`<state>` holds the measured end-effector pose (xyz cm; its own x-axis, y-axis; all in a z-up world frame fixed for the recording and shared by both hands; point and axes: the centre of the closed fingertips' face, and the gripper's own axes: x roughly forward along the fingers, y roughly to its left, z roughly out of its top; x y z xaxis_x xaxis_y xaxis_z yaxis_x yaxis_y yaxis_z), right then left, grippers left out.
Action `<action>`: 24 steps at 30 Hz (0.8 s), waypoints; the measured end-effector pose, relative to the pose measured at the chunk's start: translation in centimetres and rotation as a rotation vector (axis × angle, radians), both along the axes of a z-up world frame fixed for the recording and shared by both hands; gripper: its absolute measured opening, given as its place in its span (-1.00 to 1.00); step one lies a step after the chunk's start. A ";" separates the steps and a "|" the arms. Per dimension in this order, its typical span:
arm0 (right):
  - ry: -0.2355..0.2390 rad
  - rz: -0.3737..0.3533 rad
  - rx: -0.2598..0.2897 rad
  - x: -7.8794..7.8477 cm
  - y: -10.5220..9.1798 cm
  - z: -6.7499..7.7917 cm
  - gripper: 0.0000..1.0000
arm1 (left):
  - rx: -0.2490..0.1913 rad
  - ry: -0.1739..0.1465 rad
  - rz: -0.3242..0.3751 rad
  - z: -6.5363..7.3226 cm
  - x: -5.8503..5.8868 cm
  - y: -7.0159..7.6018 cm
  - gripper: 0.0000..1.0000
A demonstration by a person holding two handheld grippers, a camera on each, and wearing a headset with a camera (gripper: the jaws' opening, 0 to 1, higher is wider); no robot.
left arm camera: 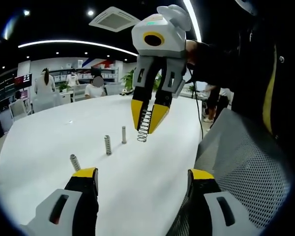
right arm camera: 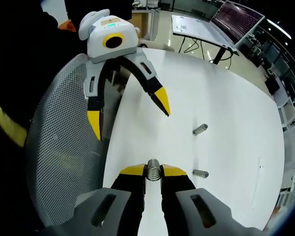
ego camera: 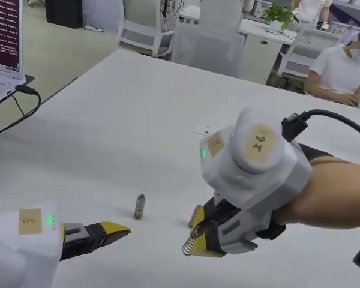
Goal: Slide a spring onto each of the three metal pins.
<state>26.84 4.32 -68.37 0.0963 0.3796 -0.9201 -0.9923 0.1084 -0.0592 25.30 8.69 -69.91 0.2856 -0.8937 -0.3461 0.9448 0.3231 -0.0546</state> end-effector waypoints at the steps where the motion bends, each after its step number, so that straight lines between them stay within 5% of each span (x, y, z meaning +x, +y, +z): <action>1: -0.001 -0.004 0.000 0.1 -0.1 0.1 -0.83 | -0.001 -0.002 -0.002 0.1 0.0 -0.1 0.42; 24: -0.049 -0.133 -0.001 3.1 -4.6 2.5 -0.83 | -0.019 -0.007 0.012 0.7 -0.1 -0.1 0.43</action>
<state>29.92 -0.25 -65.92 0.1907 0.3595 -0.9135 -0.9651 0.2386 -0.1076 25.18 8.56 -69.18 0.2990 -0.8966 -0.3267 0.9411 0.3337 -0.0545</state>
